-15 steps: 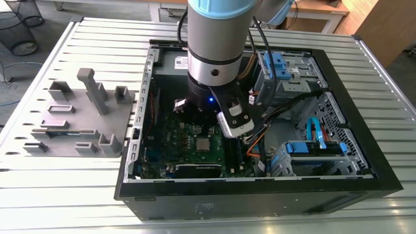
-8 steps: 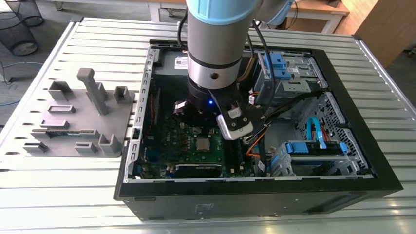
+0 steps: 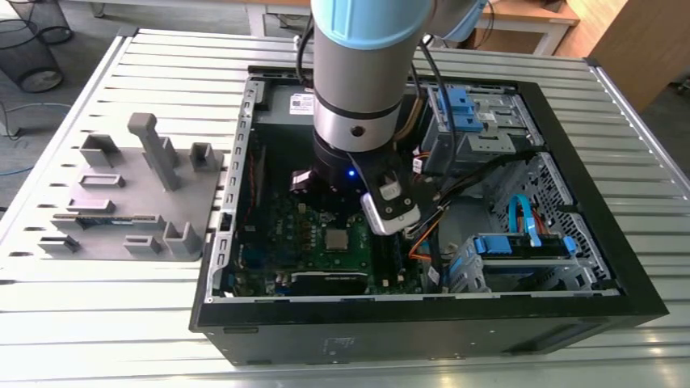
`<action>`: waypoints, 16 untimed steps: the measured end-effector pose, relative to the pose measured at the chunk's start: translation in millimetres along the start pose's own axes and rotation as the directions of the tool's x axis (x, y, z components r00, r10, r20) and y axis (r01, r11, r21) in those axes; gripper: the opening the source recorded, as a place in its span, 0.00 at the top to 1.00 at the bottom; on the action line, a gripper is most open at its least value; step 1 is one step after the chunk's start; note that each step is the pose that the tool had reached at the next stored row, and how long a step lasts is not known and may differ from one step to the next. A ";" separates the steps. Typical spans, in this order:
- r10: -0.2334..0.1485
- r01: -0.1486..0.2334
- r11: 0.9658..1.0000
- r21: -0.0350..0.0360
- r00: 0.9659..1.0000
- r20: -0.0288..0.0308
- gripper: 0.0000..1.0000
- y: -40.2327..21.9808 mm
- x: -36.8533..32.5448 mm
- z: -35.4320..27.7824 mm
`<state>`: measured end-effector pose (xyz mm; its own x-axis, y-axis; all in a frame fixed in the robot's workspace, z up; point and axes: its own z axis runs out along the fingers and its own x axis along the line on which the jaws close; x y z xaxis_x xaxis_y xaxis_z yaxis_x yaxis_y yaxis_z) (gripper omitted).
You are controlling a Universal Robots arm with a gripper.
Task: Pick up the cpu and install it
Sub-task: 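Close the cpu cover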
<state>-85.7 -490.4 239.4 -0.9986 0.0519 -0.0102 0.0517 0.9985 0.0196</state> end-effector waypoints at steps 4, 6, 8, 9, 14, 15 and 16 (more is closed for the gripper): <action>0.000 0.000 1.000 0.000 1.000 0.000 0.89 0.0 0.1 0.7; 0.000 0.000 1.000 0.000 1.000 0.000 0.89 0.0 0.1 0.7; 0.000 0.000 1.000 0.000 1.000 0.000 0.89 0.1 0.0 1.0; 0.000 0.000 1.000 0.000 1.000 0.000 0.89 0.2 0.0 1.1; 0.000 0.000 1.000 0.000 1.000 0.000 0.89 0.3 0.1 1.4; 0.000 0.000 1.000 0.000 1.000 0.000 0.89 0.3 0.1 1.5; 0.000 0.000 1.000 0.000 1.000 0.000 0.89 0.4 0.0 1.6</action>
<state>-85.6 -489.9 237.8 -0.9986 0.0519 -0.0103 0.0517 0.9985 0.0197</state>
